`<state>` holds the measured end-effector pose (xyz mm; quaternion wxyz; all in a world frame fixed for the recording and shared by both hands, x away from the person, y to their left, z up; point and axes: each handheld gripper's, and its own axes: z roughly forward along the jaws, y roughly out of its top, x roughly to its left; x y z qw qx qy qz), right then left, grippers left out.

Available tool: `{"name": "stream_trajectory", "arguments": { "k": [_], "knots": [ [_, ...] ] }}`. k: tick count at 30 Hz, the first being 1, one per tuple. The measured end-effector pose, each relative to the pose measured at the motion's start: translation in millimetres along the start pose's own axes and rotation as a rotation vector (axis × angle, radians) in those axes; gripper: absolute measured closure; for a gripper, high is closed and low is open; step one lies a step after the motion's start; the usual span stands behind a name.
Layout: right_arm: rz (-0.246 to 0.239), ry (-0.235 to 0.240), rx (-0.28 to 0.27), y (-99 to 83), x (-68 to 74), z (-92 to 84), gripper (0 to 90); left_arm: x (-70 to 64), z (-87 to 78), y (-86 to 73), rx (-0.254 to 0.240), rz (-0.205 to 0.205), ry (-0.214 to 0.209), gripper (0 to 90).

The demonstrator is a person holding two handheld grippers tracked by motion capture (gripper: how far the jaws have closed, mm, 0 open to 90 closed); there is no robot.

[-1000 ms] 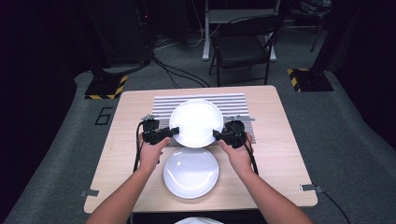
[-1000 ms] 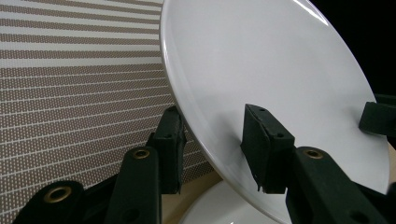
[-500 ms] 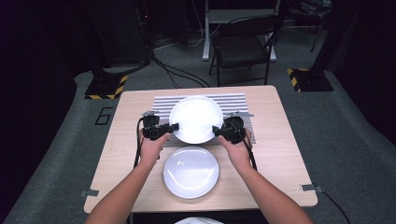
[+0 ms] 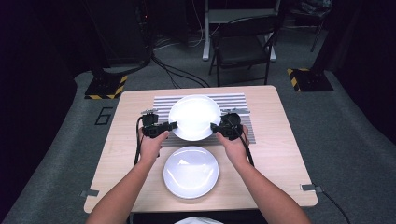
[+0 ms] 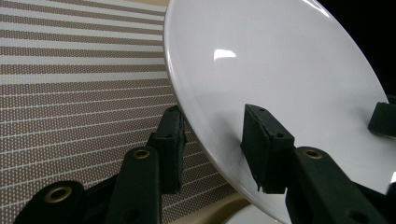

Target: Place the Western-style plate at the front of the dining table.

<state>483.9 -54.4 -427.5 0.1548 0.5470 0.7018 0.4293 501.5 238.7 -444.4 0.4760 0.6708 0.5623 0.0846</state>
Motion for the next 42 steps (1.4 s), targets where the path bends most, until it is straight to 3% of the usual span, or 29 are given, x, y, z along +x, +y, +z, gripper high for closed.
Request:
{"name": "stream_trajectory", "arguments": {
  "k": [6,17,35,42],
  "knots": [
    [-0.001,0.002,0.000,0.8,-2.1,3.8,56.6,2.5,3.4,0.5,0.002,-0.005,0.001,59.7],
    [0.017,0.004,-0.002,3.4,-9.1,9.7,56.6,3.4,9.2,7.8,0.018,0.023,0.004,60.5],
    [0.008,-0.020,0.003,13.3,-12.9,19.5,57.2,10.6,20.6,9.3,0.014,-0.009,-0.009,60.6],
    [0.020,-0.021,0.007,11.1,-13.4,26.4,57.1,13.7,21.9,9.5,0.009,-0.011,0.010,62.4]
  ]
}}
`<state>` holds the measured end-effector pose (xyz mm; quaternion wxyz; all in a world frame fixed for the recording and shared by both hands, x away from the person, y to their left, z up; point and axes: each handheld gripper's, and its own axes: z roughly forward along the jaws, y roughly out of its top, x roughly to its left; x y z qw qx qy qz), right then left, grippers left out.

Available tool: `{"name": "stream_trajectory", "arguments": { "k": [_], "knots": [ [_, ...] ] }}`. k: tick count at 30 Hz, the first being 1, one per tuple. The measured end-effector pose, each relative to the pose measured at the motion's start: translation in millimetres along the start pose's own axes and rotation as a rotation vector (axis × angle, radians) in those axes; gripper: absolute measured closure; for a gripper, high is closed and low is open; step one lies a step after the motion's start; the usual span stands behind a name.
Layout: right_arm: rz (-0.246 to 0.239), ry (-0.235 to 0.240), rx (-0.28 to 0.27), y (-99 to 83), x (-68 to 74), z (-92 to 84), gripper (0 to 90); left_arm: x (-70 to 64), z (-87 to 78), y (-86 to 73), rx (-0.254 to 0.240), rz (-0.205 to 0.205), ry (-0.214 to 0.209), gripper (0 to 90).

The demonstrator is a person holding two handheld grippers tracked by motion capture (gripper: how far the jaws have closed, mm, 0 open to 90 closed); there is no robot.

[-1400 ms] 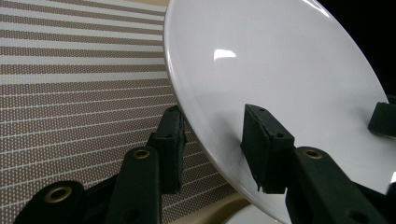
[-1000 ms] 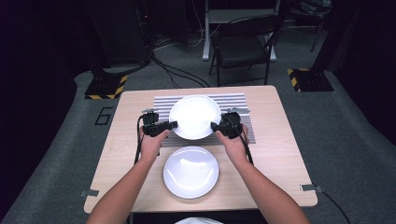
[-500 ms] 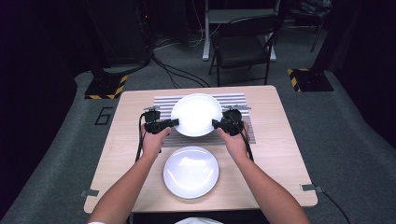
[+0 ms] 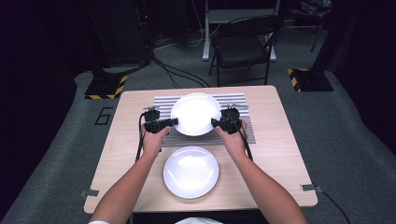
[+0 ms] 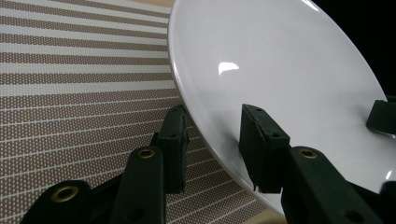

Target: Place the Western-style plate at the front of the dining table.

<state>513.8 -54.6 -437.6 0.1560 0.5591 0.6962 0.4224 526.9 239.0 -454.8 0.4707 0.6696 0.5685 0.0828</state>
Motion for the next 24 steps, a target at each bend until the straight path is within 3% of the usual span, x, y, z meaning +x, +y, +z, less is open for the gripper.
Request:
{"name": "stream_trajectory", "arguments": {
  "k": [24],
  "knots": [
    [0.028,-0.010,0.028,-8.2,-4.9,15.9,56.9,3.0,7.9,-2.3,0.010,-0.009,0.025,65.5]
  ]
}}
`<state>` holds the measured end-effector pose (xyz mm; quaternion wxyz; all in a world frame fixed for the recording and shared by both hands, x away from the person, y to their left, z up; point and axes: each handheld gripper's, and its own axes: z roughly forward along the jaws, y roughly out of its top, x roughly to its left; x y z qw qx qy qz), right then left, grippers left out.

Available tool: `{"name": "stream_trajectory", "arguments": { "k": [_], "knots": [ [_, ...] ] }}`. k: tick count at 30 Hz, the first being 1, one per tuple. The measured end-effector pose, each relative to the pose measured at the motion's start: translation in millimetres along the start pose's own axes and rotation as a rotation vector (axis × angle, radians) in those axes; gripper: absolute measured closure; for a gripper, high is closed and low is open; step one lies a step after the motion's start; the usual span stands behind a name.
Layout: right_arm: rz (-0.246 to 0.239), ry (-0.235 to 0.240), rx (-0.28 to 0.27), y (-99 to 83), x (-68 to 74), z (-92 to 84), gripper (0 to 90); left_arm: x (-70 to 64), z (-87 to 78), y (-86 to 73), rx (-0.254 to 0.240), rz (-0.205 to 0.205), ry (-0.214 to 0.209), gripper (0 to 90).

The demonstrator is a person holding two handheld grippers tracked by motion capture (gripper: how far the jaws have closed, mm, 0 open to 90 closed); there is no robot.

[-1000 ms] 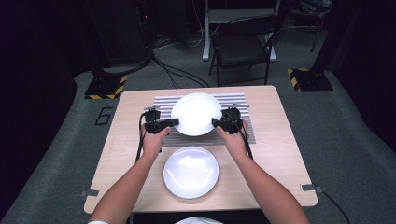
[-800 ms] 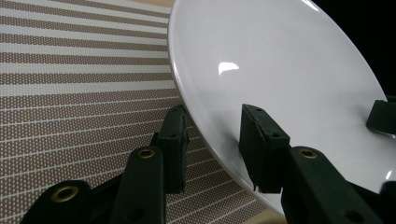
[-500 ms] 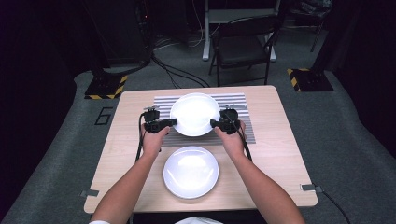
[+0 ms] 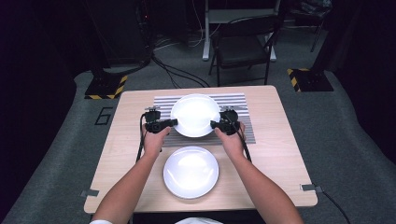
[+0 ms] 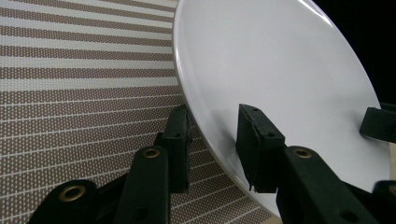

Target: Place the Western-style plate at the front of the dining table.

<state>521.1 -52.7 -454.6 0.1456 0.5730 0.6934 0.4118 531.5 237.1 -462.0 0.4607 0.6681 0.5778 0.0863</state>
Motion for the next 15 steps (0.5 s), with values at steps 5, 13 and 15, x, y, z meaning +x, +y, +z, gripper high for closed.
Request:
{"name": "stream_trajectory", "arguments": {
  "k": [5,13,15],
  "knots": [
    [-0.002,-0.005,0.008,-0.8,-2.1,2.8,56.8,0.4,2.9,-1.2,0.010,-0.001,0.000,65.6],
    [0.005,-0.012,0.017,-3.5,-3.3,7.6,56.8,0.9,5.4,-2.5,0.018,0.001,0.011,66.0],
    [0.005,-0.015,0.017,-3.8,-3.4,8.5,56.8,1.5,6.1,-2.8,0.021,-0.001,0.008,66.1]
  ]
}}
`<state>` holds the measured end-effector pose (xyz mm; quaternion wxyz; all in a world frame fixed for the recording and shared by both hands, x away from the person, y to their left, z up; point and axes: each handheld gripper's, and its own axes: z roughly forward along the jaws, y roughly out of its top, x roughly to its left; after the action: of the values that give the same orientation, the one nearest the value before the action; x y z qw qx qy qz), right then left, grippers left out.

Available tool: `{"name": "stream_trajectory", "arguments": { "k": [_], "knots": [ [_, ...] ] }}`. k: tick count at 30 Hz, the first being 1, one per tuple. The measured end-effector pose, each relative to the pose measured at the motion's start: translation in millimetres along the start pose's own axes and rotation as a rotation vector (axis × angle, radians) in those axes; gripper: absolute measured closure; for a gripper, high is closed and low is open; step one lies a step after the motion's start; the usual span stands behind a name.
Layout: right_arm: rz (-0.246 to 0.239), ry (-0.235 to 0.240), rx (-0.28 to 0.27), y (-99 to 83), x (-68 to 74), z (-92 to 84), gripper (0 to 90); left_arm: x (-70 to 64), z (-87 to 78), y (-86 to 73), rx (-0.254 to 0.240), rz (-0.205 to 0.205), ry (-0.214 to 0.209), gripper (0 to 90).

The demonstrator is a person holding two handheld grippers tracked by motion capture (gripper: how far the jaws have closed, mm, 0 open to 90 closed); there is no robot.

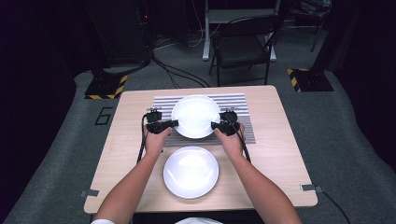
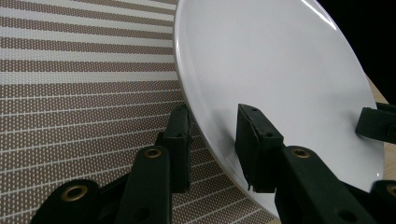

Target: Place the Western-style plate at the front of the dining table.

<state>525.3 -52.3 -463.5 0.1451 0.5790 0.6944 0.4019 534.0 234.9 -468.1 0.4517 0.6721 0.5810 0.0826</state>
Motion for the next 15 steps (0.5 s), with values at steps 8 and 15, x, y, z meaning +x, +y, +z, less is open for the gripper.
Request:
{"name": "stream_trajectory", "arguments": {
  "k": [8,15],
  "knots": [
    [0.001,-0.012,0.012,-0.5,-1.7,2.6,56.8,-0.3,1.5,-0.4,-0.002,-0.004,0.002,66.8],
    [0.001,-0.033,0.020,-1.8,-1.6,7.4,57.0,2.0,6.3,-2.0,0.009,-0.008,0.008,66.8]
  ]
}}
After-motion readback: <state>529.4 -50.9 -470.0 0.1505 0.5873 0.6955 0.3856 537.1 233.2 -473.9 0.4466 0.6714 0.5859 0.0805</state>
